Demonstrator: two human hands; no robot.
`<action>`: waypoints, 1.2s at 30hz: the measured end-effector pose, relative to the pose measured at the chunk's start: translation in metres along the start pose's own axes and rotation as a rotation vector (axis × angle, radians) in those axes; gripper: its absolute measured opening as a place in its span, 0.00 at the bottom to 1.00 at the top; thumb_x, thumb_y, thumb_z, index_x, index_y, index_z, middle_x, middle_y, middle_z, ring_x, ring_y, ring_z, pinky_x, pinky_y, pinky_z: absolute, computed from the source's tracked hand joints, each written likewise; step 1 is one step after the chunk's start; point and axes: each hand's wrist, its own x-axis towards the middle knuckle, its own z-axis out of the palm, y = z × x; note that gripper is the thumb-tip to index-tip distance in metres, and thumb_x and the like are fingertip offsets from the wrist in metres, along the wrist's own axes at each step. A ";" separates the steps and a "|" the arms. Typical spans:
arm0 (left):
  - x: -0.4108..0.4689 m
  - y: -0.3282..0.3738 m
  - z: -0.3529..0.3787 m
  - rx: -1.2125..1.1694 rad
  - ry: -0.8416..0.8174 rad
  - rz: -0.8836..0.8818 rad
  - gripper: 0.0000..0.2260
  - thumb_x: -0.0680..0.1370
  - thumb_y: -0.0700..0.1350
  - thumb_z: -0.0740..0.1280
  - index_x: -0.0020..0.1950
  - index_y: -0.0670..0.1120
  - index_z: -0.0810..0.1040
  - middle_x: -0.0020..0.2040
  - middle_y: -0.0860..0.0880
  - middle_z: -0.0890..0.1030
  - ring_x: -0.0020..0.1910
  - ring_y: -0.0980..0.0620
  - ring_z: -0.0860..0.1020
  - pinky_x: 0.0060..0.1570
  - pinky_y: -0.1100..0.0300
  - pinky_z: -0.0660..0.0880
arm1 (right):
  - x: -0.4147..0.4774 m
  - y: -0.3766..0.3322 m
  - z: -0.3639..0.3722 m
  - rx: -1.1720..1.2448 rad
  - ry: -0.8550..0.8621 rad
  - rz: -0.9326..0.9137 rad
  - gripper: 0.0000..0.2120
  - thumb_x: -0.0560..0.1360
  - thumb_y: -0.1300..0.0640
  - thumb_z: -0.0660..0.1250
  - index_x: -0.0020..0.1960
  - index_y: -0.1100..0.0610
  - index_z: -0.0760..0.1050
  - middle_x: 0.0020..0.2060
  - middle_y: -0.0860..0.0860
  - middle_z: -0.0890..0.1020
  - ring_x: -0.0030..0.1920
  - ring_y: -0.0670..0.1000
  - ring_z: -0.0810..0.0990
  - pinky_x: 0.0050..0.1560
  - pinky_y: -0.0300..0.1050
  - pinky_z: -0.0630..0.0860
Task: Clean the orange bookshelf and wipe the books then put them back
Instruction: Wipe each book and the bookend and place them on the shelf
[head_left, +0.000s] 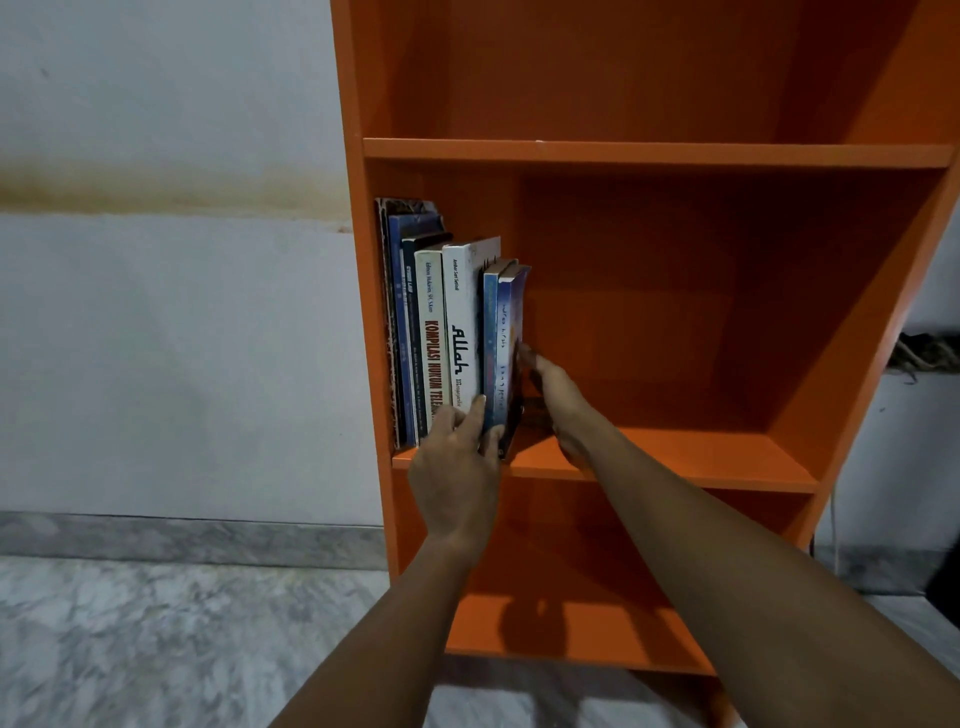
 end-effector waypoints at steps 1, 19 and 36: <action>0.000 0.000 0.002 -0.007 0.009 -0.003 0.19 0.78 0.50 0.73 0.68 0.48 0.80 0.47 0.50 0.79 0.41 0.53 0.77 0.35 0.58 0.76 | 0.004 -0.001 0.000 -0.006 -0.006 0.021 0.29 0.78 0.29 0.57 0.67 0.47 0.78 0.61 0.53 0.83 0.61 0.56 0.81 0.62 0.56 0.77; -0.012 0.001 -0.009 -0.295 0.102 -0.178 0.21 0.72 0.47 0.78 0.64 0.44 0.82 0.57 0.47 0.85 0.55 0.51 0.84 0.54 0.53 0.83 | -0.012 0.004 0.017 -0.086 0.031 -0.018 0.41 0.67 0.20 0.60 0.61 0.51 0.81 0.56 0.52 0.86 0.58 0.56 0.84 0.64 0.58 0.77; -0.016 0.000 -0.017 -0.219 0.069 -0.211 0.21 0.73 0.53 0.78 0.62 0.46 0.82 0.57 0.49 0.85 0.56 0.50 0.83 0.54 0.51 0.83 | -0.020 0.011 0.027 0.008 0.163 -0.094 0.42 0.69 0.22 0.60 0.73 0.49 0.73 0.68 0.51 0.79 0.68 0.55 0.76 0.71 0.60 0.71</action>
